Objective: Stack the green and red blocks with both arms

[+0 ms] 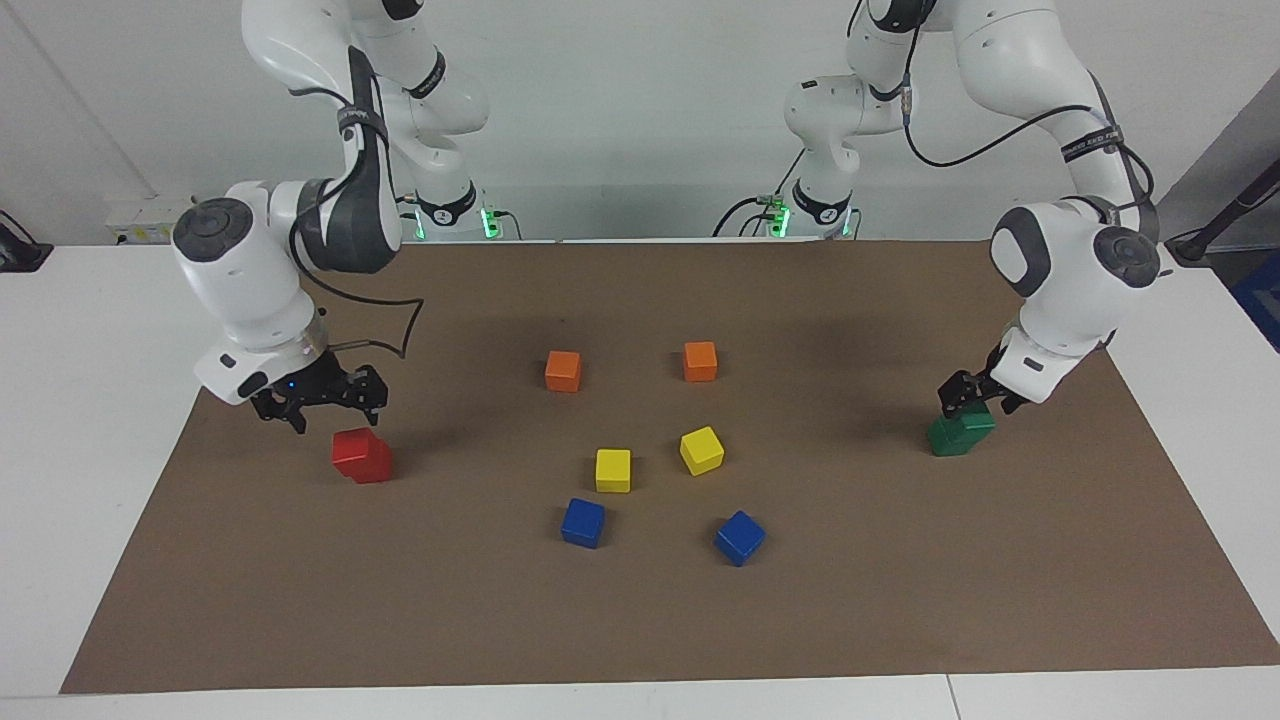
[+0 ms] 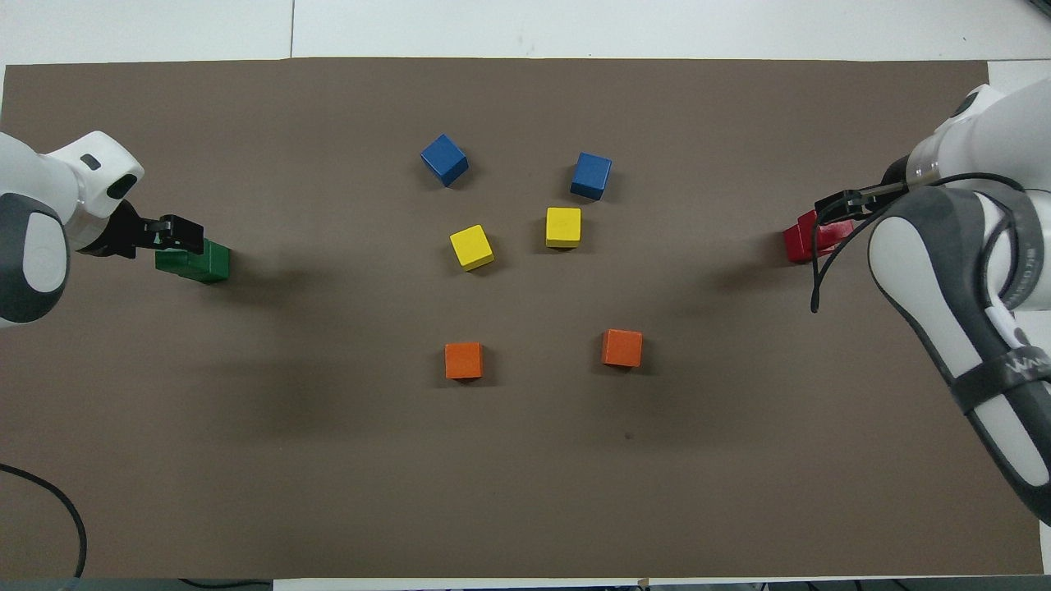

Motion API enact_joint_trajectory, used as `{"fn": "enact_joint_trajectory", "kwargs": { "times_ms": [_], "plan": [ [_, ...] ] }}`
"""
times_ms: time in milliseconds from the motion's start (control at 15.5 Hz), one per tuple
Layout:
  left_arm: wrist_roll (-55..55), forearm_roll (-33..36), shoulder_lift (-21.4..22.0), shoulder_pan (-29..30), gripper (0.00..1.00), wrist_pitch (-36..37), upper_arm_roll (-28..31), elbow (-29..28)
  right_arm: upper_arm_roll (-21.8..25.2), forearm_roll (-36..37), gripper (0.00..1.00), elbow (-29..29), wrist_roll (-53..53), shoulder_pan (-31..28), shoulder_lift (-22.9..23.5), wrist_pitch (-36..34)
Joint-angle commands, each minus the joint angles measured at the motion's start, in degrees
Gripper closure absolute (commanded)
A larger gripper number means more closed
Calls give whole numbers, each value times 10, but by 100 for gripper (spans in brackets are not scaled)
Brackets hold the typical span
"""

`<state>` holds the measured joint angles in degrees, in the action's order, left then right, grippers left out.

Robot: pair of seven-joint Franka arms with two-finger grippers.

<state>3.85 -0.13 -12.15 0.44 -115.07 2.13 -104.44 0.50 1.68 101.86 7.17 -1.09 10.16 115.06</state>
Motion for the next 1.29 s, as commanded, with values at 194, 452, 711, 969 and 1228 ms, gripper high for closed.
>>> {"fn": "enact_joint_trajectory", "kwargs": {
  "times_ms": [194,452,711,969,1228],
  "plan": [
    [2,-7,119,1,0,116,2,5,-4,-3,0,-17,13,-2,-98,-139],
    [-2,-4,149,-6,0,165,2,9,-4,-4,0,-32,12,-7,-134,-228],
    [-3,-3,160,-7,0,178,1,6,-4,-9,0,-60,11,-24,-120,-247],
    [-2,-2,119,-8,0,185,0,66,-11,-15,0,-81,7,-25,-107,-256],
    [-2,-7,99,-8,0,216,-2,100,-14,-12,0,-88,2,-26,-107,-261]
  ]
}}
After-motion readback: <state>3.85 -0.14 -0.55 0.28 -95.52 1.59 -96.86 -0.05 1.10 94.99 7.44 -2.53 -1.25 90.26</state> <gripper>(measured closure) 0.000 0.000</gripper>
